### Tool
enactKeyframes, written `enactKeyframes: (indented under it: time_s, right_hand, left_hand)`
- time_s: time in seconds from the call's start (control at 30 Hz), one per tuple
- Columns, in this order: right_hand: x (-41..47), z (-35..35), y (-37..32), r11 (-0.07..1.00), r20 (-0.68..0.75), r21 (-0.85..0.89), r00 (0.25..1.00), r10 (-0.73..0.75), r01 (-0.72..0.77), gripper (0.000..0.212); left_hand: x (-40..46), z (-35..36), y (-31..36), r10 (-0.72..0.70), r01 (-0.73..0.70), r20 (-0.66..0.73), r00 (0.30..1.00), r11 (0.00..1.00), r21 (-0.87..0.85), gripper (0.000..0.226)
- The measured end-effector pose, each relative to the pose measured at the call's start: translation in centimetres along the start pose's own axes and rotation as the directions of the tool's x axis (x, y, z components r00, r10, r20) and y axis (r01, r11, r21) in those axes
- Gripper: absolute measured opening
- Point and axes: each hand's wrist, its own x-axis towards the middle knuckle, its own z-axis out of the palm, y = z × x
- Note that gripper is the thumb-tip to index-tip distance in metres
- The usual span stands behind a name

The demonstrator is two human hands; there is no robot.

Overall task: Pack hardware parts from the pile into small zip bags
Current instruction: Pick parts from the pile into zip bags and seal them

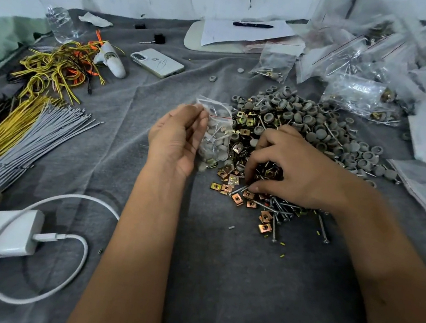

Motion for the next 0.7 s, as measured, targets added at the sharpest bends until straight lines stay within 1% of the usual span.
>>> enactKeyframes:
  time_s: [0.1,0.2,0.3,0.37,0.47,0.57,0.63,0.7]
  right_hand:
    - [0.1,0.0,-0.3,0.999,0.037,-0.034,0.999,0.013,-0.012,0.018]
    - [0.2,0.5,-0.6,0.995,0.065,-0.096,0.998,0.021,-0.015,0.018]
    - [0.4,0.9,-0.7,0.986,0.072,-0.168,0.997,0.013,0.0,0.019]
    - [0.5,0.8,-0.8,0.993,0.052,-0.12,0.999,0.012,-0.005,0.016]
    - [0.4,0.2,-0.8,0.995,-0.053,0.095,0.998,0.04,-0.035,0.011]
    - [0.1,-0.3,-0.9,0.966,-0.217,0.258,0.973,0.082,-0.024,0.004]
    - [-0.1,-0.4,-1.1,0.946,-0.382,0.323,0.918,0.109,0.021,0.004]
    - [-0.1,-0.5,-1.2,0.931,-0.522,0.361,0.84,0.15,0.058,0.006]
  left_hand:
    - [0.1,-0.1,0.0,-0.011,0.01,-0.028,1.0,0.999,-0.042,0.004]
    - [0.0,0.1,-0.1,-0.015,0.014,-0.019,1.0,0.999,-0.044,0.005]
    - [-0.2,0.3,-0.3,-0.01,0.01,0.018,1.0,1.0,-0.002,0.005]
    - [-0.3,0.5,-0.6,0.012,-0.014,0.052,0.999,0.999,0.045,0.007]
    - [-0.3,0.8,-0.7,0.036,-0.043,0.081,0.996,0.995,0.09,0.01]
    - [-0.4,0.9,-0.7,0.047,-0.058,0.101,0.994,0.991,0.117,0.01]
    - [-0.6,1.0,-0.8,0.052,-0.073,0.123,0.991,0.983,0.168,0.012]
    - [-0.9,1.1,-0.8,0.058,-0.1,0.176,0.983,0.965,0.243,0.016]
